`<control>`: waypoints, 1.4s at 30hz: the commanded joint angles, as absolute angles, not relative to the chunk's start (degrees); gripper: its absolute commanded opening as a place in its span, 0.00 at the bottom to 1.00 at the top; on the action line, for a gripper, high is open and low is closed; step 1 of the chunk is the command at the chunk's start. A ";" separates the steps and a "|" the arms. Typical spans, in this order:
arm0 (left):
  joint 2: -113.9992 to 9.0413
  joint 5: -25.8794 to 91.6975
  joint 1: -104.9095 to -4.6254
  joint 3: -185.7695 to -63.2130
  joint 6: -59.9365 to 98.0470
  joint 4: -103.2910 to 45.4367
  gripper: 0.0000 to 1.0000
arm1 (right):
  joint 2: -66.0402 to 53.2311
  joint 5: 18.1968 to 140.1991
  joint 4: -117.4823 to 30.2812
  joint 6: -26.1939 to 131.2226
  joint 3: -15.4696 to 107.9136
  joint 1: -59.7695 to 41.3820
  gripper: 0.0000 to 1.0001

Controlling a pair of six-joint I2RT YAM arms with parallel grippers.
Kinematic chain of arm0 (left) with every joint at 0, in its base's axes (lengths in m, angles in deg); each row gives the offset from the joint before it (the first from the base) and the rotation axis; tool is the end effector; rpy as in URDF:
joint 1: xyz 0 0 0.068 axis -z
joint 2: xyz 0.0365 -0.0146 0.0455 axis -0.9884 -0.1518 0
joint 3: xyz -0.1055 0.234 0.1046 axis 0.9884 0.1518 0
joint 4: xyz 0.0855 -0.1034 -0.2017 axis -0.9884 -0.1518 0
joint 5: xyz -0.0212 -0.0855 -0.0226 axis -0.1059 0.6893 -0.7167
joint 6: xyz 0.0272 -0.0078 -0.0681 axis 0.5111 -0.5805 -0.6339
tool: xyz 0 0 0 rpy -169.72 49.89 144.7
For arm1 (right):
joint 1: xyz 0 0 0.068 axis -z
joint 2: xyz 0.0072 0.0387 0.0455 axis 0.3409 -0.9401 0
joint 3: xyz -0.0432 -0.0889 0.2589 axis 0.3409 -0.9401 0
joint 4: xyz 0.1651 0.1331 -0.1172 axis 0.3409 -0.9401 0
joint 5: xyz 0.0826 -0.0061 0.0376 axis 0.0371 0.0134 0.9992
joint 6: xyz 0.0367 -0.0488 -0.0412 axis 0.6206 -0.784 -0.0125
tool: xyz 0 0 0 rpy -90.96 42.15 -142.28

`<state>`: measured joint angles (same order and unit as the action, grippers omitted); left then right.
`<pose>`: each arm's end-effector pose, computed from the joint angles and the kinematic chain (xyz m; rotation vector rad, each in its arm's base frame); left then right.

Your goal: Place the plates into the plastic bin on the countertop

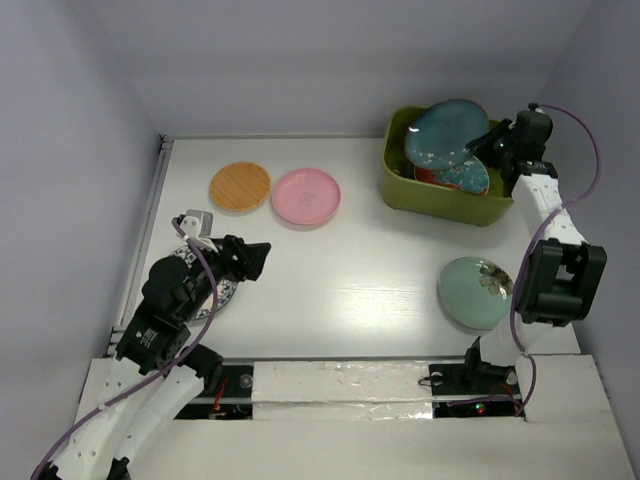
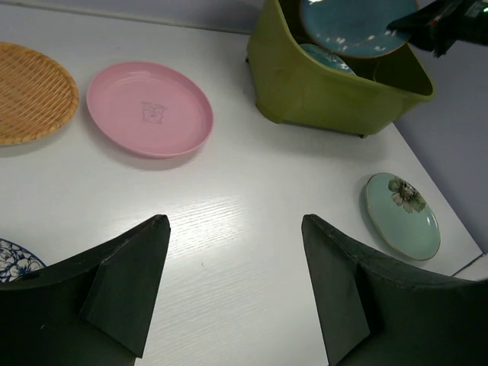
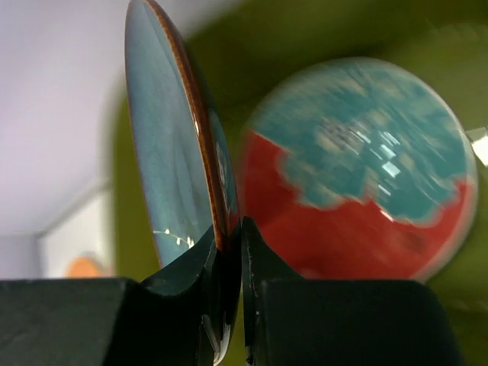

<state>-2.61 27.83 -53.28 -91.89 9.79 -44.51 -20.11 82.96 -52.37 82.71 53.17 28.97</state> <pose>0.1011 -0.0576 0.3431 0.1450 1.5995 -0.7107 0.3964 -0.0507 0.3429 0.6475 1.8655 0.5146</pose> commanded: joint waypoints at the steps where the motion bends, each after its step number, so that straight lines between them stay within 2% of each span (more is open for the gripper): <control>1: -0.89 29.30 -53.41 -91.78 11.12 -41.75 0.67 | -19.36 82.37 -51.61 81.82 59.09 28.63 0.00; 12: 1.39 28.16 -52.09 -91.61 10.86 -42.28 0.66 | -27.71 74.46 -58.56 77.43 59.62 29.16 0.02; 14: 1.66 27.99 -52.09 -91.61 10.95 -42.45 0.66 | -28.42 71.75 -60.49 76.47 59.45 29.16 0.11; 15: 1.74 27.99 -51.57 -91.61 10.86 -42.46 0.66 | -28.33 70.51 -60.76 76.20 59.01 29.16 0.27; 17: 1.92 27.90 -51.56 -91.61 10.86 -42.37 0.66 | -27.72 68.14 -61.11 75.85 57.96 29.16 0.44; 18: 1.92 27.99 -51.56 -91.61 10.86 -42.46 0.66 | -27.37 66.22 -61.11 75.24 56.99 29.16 0.57; 19: 2.01 27.90 -51.56 -91.61 10.77 -42.46 0.66 | -27.02 65.41 -61.02 75.06 56.55 29.16 0.61; 24: 2.10 27.81 -51.56 -91.61 10.77 -42.46 0.66 | -24.82 62.60 -61.20 73.74 55.49 29.16 0.63; 26: 2.18 27.72 -51.56 -91.61 10.68 -42.46 0.66 | -24.03 62.07 -61.81 73.56 55.75 29.16 0.68; 27: 2.18 27.64 -51.56 -91.61 10.68 -42.46 0.66 | -22.46 61.98 -61.81 73.56 55.75 29.16 0.72; 31: 2.27 27.02 -51.56 -91.70 10.60 -42.63 0.65 | -13.96 65.04 -57.97 74.00 53.30 28.29 0.73; 32: 2.27 26.76 -51.56 -91.70 10.60 -42.72 0.64 | -11.92 66.01 -57.16 74.09 51.73 27.41 0.72; 34: 2.53 25.71 -51.56 -91.87 10.60 -42.90 0.60 | -6.05 67.86 -54.54 74.44 49.88 24.26 0.49; 35: 2.71 25.27 -51.56 -91.87 10.60 -42.90 0.57 | -4.62 68.30 -53.65 74.44 48.73 19.19 0.38; 36: 2.80 25.18 -51.56 -92.05 10.51 -42.81 0.54 | -3.47 68.39 -53.03 74.61 46.90 16.27 0.11; 37: 2.97 23.61 -51.56 -92.05 10.59 -42.81 0.45 | -2.68 68.22 -52.07 75.31 46.01 13.20 0.04; 39: 3.24 22.37 -51.56 -92.31 10.51 -43.16 0.31 | -1.53 70.74 -49.00 78.11 41.55 4.06 0.00; 40: 3.50 21.06 -51.56 -92.40 10.51 -43.33 0.15 | -1.70 71.03 -45.50 79.61 40.04 0.81 0.00; 42: 3.50 19.82 -51.56 -92.57 10.33 -43.60 0.04 | -3.89 71.03 -40.84 83.21 37.22 -8.66 0.00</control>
